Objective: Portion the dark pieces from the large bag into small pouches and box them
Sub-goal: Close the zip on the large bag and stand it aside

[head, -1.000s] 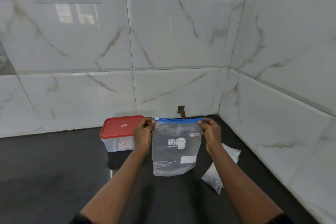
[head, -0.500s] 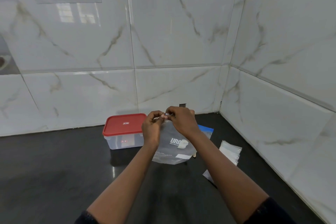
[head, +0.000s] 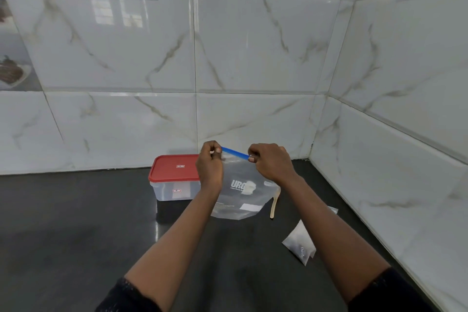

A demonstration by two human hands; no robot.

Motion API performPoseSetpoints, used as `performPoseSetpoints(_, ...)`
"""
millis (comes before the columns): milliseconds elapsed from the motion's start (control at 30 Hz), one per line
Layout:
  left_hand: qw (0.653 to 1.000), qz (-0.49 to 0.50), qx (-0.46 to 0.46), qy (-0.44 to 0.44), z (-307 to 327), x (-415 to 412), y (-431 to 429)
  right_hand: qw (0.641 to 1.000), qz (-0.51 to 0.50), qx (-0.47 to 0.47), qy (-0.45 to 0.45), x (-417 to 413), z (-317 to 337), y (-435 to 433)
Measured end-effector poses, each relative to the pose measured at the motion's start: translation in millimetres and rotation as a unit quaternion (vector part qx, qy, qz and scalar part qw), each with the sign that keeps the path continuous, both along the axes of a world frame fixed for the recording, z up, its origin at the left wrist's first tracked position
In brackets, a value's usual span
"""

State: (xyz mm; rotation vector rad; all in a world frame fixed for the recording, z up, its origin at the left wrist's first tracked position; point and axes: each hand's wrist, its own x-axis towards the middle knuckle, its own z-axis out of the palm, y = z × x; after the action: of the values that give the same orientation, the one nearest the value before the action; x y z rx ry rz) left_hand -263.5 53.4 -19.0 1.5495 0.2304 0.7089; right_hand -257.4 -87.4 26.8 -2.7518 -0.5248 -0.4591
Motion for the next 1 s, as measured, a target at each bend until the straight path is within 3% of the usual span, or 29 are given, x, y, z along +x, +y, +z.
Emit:
performPoseSetpoints(467,0.997,0.057,-0.049,-0.024,-5.1,9.7,18.5,0.999,-0.041,0.002,0.014,14.8,-6.3,-49.0)
performPoseSetpoints(567,0.997,0.062,-0.045,-0.025,-6.6,10.7,16.6,0.995,-0.044,0.084,0.024,17.0,-11.8,-49.2)
performPoseSetpoints(633,0.996,0.064,-0.05,-0.026,-5.4,14.0,14.3,0.966,-0.039,0.245,0.076,16.5,-17.4,-46.1)
performPoseSetpoints(733,0.995,0.06,-0.066,-0.034,-3.4,20.9,11.2,0.843,-0.014,0.5,0.2,11.6,-28.7,-41.9)
performPoseSetpoints(800,0.995,0.046,-0.073,-0.044,-0.8,24.9,10.6,0.787,0.006,0.568,0.242,12.7,-38.5,-42.9)
performPoseSetpoints(900,0.996,0.027,-0.079,-0.043,-0.4,31.3,11.4,0.799,0.014,0.546,0.252,17.9,-56.1,-44.5)
performPoseSetpoints(1000,0.995,-0.057,-0.075,-0.026,-5.8,36.9,14.6,0.802,-0.039,0.548,0.235,33.8,-67.4,-49.0)
